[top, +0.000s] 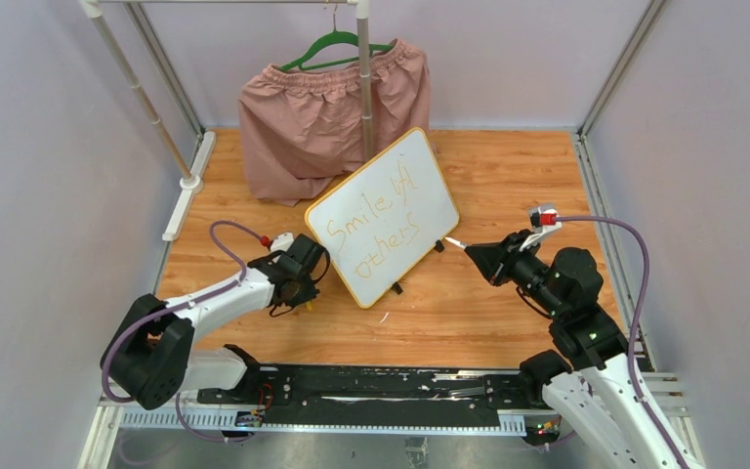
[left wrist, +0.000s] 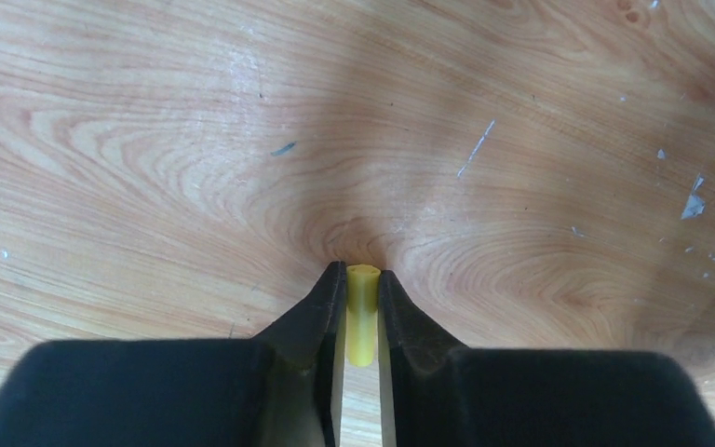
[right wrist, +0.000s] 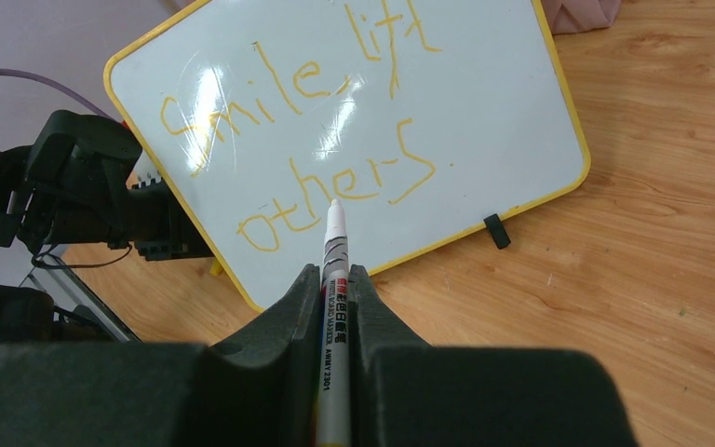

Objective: Write a sentence on the whiteboard
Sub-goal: Close the whiteboard marker at the center of the board.

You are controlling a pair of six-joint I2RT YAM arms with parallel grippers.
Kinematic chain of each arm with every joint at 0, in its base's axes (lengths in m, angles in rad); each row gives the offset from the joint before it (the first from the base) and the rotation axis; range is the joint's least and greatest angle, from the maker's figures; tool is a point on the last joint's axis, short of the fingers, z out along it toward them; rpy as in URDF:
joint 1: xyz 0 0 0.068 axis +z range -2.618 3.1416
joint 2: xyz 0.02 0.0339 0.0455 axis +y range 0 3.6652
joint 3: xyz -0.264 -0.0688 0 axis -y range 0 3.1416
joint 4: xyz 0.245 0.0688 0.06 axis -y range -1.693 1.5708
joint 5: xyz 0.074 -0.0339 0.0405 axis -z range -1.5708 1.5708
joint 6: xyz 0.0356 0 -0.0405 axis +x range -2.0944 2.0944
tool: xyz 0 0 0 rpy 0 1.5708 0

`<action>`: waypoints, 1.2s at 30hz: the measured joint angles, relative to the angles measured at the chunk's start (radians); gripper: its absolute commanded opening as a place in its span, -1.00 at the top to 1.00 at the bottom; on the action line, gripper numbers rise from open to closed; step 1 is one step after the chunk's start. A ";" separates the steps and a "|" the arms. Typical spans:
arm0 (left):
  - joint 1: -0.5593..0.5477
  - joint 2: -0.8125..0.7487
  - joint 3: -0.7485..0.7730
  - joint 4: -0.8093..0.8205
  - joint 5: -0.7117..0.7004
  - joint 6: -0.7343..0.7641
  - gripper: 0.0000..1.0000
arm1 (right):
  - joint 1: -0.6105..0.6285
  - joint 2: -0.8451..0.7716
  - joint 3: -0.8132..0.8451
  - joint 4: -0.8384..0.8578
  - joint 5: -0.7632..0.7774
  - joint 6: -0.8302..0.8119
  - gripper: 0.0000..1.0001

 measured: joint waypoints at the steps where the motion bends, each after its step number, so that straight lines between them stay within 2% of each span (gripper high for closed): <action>1: 0.000 -0.003 0.000 0.000 0.000 -0.002 0.88 | 0.000 0.000 0.000 0.000 0.000 0.000 1.00; 3: -0.003 -0.010 -0.004 0.000 -0.002 -0.009 1.00 | 0.000 0.000 0.000 0.000 0.000 0.000 1.00; 11: -0.006 -0.116 -0.058 -0.053 -0.008 -0.040 1.00 | 0.000 0.000 0.001 -0.015 0.000 0.000 1.00; 14: -0.006 -0.222 -0.077 -0.129 -0.008 -0.054 1.00 | 0.000 0.002 0.009 -0.022 -0.001 0.000 1.00; 20: -0.007 -0.572 -0.060 -0.301 0.011 -0.085 1.00 | 0.001 0.022 0.030 -0.021 -0.018 0.004 1.00; 24: -0.007 -0.740 0.012 -0.411 0.021 -0.097 1.00 | 0.008 0.060 0.033 -0.001 -0.050 0.023 1.00; 27: -0.007 -0.797 0.107 -0.447 0.035 -0.094 1.00 | 0.032 0.095 0.043 0.023 -0.062 0.034 1.00; 31: -0.007 -0.809 0.246 -0.404 0.076 -0.068 1.00 | 0.135 0.144 0.091 0.059 -0.047 0.033 1.00; 36: -0.007 -0.791 0.319 -0.175 0.143 -0.047 1.00 | 0.372 0.203 0.148 0.183 0.052 -0.017 1.00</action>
